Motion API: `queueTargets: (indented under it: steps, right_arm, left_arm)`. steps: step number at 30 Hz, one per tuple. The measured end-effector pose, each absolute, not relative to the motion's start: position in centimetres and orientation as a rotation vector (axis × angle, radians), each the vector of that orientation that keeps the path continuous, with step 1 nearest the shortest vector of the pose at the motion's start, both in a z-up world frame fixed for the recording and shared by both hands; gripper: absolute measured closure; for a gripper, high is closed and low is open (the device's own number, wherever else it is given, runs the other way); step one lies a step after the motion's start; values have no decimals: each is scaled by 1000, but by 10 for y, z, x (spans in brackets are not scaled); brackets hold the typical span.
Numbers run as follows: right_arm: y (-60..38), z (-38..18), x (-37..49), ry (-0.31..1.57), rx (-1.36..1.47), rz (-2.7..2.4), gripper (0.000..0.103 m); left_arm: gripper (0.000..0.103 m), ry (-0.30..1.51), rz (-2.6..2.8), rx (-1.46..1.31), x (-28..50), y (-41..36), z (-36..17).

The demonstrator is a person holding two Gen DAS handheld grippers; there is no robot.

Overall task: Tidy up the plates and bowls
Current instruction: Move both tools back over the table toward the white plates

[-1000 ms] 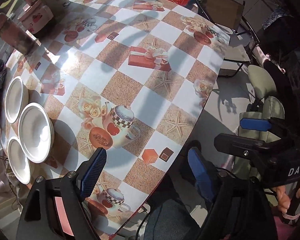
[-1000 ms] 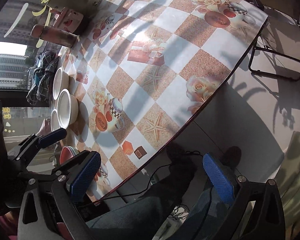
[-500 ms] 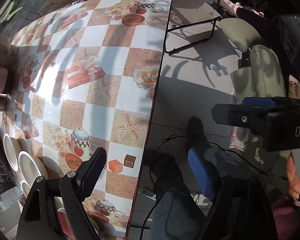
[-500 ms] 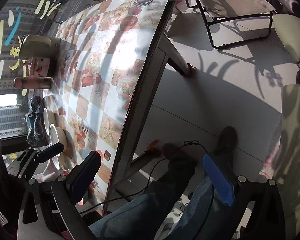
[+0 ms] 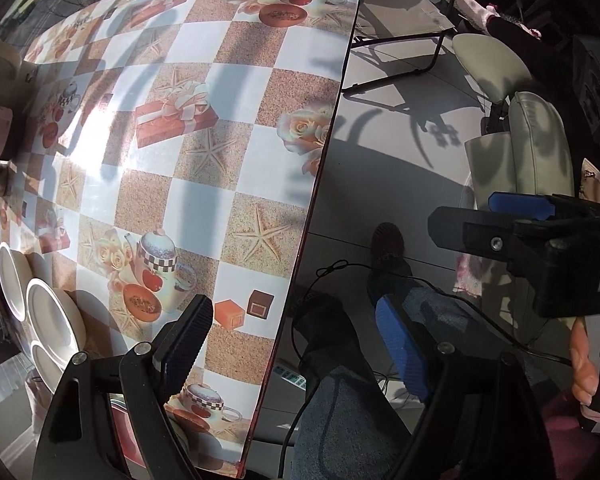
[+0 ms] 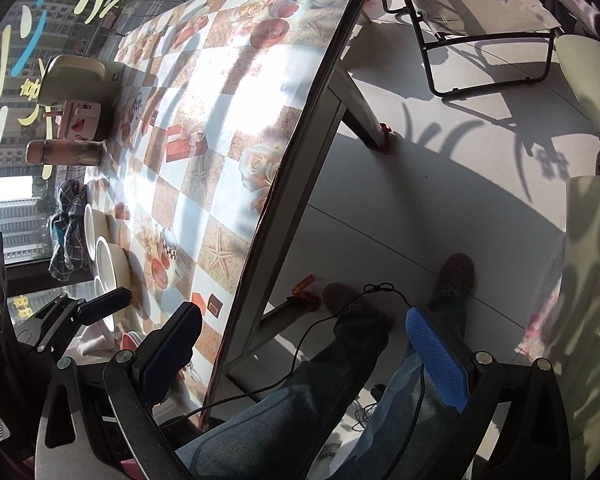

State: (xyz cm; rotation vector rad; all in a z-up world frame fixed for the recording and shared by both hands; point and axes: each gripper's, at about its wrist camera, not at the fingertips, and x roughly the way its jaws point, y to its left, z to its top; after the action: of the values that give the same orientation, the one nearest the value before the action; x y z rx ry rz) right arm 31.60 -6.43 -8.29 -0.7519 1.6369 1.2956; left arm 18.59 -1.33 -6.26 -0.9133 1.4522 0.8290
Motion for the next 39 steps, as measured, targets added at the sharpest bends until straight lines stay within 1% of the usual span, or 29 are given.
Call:
queueTargets:
  steps: [10,15,20,28,31,39]
  right_arm:
    - [-60,-88,303,1646,-750,1292,0]
    - [-53,-90,286,1638,-779,1290,0]
    - [-39,-84,263,1584,-808,1316,0]
    - [-19,-70,219,1467,-900,1359,0]
    - [-10,-68,203,1444,-933,1368,0]
    - [15,-54,137,1333,-1083,1462,0]
  left_arm:
    - [17,1454,848,-919,170,-11,-63]
    - [17,1422,905,-929,145,-6,-59]
    - [17,1387,980,-961,108,-2,-55]
    - [17,1282,1092,-1000,54,6,-43]
    - [17,1211,1138,-1025,33,5,-35]
    - [17,1071,1324,-1072,-39,-19,-22]
